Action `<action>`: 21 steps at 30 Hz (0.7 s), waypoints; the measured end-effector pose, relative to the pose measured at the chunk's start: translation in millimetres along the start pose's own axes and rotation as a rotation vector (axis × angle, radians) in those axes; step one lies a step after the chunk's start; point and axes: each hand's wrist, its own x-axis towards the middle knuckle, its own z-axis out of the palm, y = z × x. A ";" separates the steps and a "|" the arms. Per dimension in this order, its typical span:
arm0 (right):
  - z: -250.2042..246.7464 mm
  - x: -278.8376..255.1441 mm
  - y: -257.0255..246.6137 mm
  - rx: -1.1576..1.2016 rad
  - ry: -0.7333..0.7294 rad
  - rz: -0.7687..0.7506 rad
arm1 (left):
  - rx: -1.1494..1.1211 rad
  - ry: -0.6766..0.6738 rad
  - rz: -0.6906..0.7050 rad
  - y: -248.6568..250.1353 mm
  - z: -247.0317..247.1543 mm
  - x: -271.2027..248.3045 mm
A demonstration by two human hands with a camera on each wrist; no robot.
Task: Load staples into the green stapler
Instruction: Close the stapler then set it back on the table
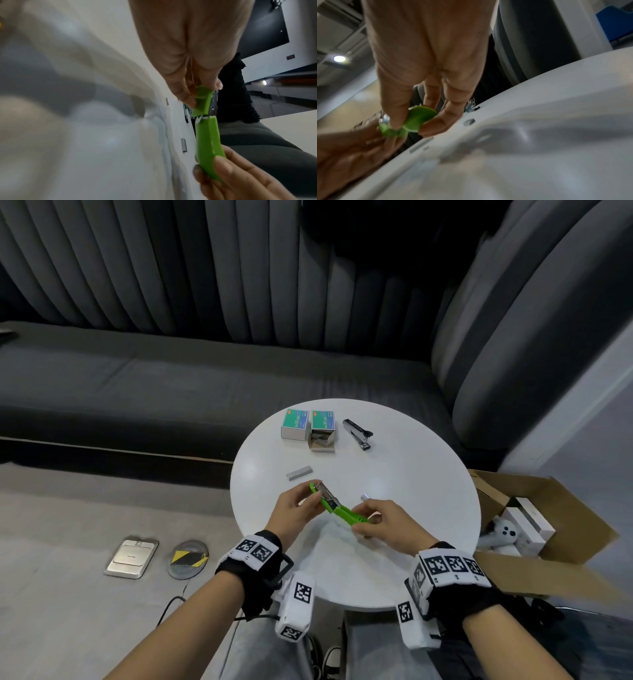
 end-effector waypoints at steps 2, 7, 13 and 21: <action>-4.4 0.9 -3.4 0.054 0.021 -0.007 | 0.045 -0.044 -0.004 2.8 -0.4 -0.1; -1.5 4.1 -12.4 0.383 0.178 -0.035 | 0.213 -0.157 0.006 9.1 9.4 -2.2; 11.9 3.7 -19.7 0.510 0.195 -0.072 | 0.239 -0.163 0.039 10.4 14.3 -6.5; 16.3 6.4 -21.8 0.490 0.145 -0.070 | 0.350 -0.169 0.081 14.2 8.3 -7.1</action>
